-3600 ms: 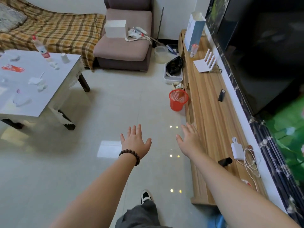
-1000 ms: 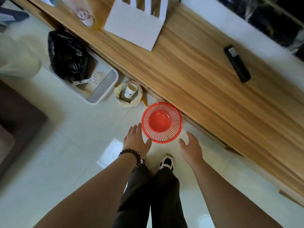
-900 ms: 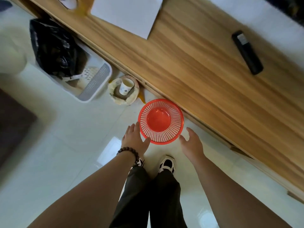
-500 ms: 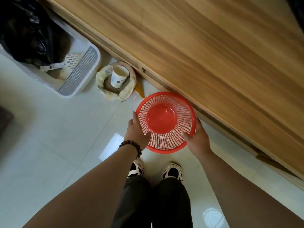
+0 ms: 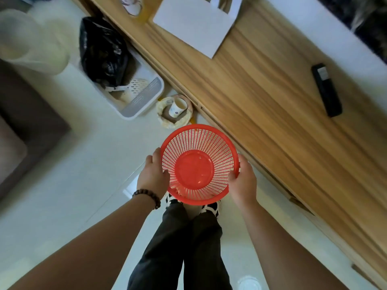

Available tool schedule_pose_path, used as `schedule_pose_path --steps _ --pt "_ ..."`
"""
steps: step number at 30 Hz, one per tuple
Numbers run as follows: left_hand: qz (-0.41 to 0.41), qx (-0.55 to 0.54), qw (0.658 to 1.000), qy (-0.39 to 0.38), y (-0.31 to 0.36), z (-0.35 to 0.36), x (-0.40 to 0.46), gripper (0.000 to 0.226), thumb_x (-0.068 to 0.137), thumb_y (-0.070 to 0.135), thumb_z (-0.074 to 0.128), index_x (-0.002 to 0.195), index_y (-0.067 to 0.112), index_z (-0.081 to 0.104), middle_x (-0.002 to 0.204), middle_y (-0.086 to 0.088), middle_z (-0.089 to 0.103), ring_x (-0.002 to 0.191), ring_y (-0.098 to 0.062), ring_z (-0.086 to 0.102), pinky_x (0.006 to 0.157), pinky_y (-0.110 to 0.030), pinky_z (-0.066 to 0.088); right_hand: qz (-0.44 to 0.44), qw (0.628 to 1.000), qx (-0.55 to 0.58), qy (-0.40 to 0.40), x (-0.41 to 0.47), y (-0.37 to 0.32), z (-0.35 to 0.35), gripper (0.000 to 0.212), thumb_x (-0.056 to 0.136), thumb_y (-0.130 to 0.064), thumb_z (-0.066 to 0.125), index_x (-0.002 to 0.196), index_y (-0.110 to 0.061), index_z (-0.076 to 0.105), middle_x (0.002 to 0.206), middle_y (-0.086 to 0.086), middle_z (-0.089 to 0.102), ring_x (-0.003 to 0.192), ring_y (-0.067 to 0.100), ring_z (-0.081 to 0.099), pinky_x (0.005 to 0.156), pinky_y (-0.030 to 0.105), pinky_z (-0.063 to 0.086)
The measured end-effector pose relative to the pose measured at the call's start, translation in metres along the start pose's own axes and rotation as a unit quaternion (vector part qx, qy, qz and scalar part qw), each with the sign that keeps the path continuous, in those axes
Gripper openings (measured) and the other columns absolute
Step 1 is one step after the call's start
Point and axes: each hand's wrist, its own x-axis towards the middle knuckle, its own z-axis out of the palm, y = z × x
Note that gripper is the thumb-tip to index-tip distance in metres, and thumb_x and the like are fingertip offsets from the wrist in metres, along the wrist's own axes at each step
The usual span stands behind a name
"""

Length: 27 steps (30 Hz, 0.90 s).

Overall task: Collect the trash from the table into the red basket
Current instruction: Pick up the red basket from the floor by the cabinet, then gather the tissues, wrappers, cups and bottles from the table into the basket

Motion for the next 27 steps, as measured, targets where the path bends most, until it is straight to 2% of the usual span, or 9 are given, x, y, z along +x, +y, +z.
schedule_pose_path --steps 3,6,10,13,18,22,27 --pt "0.023 -0.008 0.999 0.025 0.013 -0.061 -0.043 0.057 0.082 0.022 0.052 0.133 0.026 0.029 0.116 -0.008 0.051 0.079 -0.027 0.061 0.059 -0.029 0.044 -0.039 0.999 -0.022 -0.027 -0.036 -0.045 -0.043 0.043 0.094 -0.016 0.050 0.135 -0.024 0.041 0.120 0.000 0.057 0.107 0.015 0.059 0.086 0.033 0.054" --pt "0.040 -0.028 0.998 0.045 0.027 -0.115 -0.086 0.061 0.079 0.017 0.052 0.135 0.022 0.028 0.118 -0.010 0.050 0.079 -0.029 0.061 0.056 -0.029 0.042 -0.096 0.994 -0.041 -0.022 -0.072 -0.087 -0.088 0.046 0.093 -0.014 0.050 0.136 -0.022 0.039 0.119 0.004 0.055 0.105 0.017 0.057 0.083 0.032 0.052" --pt "0.044 -0.071 0.993 0.082 0.038 -0.180 -0.141 0.058 0.079 0.023 0.049 0.134 0.025 0.029 0.118 -0.008 0.049 0.083 -0.030 0.061 0.060 -0.029 0.042 -0.160 0.985 -0.063 -0.006 -0.117 -0.136 -0.131 0.050 0.091 -0.010 0.050 0.139 -0.019 0.039 0.119 0.009 0.059 0.108 0.026 0.058 0.087 0.029 0.045" --pt "0.054 -0.088 0.987 0.124 0.038 -0.215 -0.171 0.059 0.080 0.020 0.050 0.135 0.025 0.030 0.118 -0.008 0.050 0.085 -0.029 0.061 0.063 -0.029 0.042 -0.202 0.978 -0.058 0.000 -0.146 -0.165 -0.153 0.052 0.090 -0.014 0.050 0.139 -0.024 0.037 0.117 0.008 0.060 0.106 0.025 0.060 0.090 0.040 0.051" --pt "0.054 -0.127 0.969 0.207 0.026 -0.252 -0.211 0.063 0.076 0.010 0.049 0.136 0.024 0.033 0.114 -0.009 0.051 0.083 -0.026 0.058 0.066 -0.027 0.039 -0.259 0.965 -0.047 0.005 -0.173 -0.201 -0.159 0.057 0.087 -0.008 0.052 0.140 -0.022 0.038 0.115 0.013 0.064 0.100 0.033 0.062 0.085 0.034 0.047" --pt "0.030 -0.157 0.952 0.261 0.007 -0.264 -0.246 0.063 0.076 0.006 0.047 0.136 0.017 0.035 0.116 -0.013 0.050 0.090 -0.031 0.057 0.073 -0.033 0.046 -0.316 0.947 -0.047 -0.026 -0.186 -0.224 -0.151 0.057 0.087 -0.009 0.050 0.141 -0.023 0.037 0.115 0.012 0.063 0.099 0.032 0.061 0.082 0.031 0.045" --pt "-0.044 -0.209 0.917 0.337 -0.020 -0.259 -0.296 0.062 0.078 0.004 0.049 0.137 0.018 0.037 0.120 -0.014 0.050 0.096 -0.031 0.057 0.078 -0.027 0.038 -0.417 0.904 -0.049 -0.076 -0.210 -0.245 -0.138 0.054 0.086 -0.006 0.051 0.137 -0.017 0.042 0.119 0.013 0.060 0.108 0.028 0.056 0.089 0.026 0.040"
